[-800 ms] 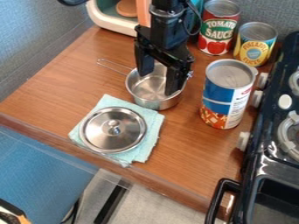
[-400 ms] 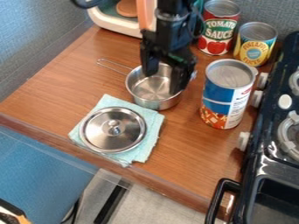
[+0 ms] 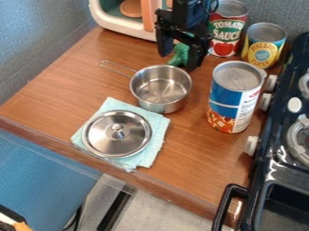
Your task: Move the green object to the bottom left of the table
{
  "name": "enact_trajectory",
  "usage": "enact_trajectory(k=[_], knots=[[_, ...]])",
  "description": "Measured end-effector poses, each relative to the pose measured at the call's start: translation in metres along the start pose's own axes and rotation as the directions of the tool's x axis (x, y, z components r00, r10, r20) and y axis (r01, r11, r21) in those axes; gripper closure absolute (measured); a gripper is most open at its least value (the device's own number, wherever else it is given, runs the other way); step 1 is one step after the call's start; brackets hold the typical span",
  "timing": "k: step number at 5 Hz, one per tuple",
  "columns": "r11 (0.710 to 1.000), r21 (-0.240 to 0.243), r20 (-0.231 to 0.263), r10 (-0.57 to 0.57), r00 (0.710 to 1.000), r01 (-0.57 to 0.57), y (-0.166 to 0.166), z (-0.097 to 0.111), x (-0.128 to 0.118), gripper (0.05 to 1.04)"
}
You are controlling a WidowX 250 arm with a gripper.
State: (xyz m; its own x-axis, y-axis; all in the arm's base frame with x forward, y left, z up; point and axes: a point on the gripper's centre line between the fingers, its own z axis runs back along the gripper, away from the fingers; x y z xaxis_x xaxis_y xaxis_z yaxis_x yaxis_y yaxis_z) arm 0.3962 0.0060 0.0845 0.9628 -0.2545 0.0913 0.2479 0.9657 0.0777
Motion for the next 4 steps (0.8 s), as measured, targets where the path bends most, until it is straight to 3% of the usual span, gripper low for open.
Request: enact_trajectory(k=[2, 4], knots=[[0.993, 0.009, 0.006, 0.114, 0.993, -0.114, 0.025, -0.017, 0.027, 0.083], [0.967, 0.007, 0.021, 0.255, 0.967, -0.256, 0.047, -0.015, 0.027, 0.083]])
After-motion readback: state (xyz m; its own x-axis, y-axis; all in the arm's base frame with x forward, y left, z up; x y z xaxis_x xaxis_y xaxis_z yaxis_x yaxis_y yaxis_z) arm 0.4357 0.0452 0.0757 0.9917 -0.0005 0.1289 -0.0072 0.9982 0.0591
